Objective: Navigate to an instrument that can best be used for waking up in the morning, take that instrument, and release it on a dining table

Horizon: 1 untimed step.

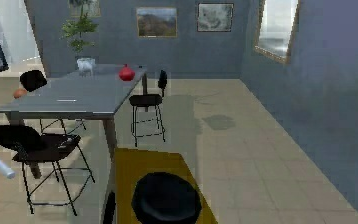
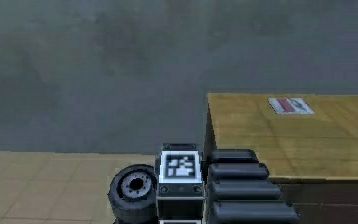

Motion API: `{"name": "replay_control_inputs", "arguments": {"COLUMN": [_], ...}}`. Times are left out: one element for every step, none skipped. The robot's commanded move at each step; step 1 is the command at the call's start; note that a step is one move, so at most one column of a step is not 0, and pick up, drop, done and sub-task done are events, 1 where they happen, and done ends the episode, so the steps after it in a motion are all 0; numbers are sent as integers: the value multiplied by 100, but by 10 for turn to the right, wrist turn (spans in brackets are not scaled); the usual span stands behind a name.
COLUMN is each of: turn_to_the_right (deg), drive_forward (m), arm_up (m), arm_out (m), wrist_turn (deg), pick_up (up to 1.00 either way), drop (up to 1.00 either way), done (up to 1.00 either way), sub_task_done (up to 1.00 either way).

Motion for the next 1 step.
{"name": "replay_control_inputs", "arguments": {"turn_to_the_right": [0], "drive_forward": [100], "arm_up": [0], "arm_out": [0], "wrist_turn": [0], "pick_up": [0], "drop": [0], "done": [0], "sub_task_done": [0]}}
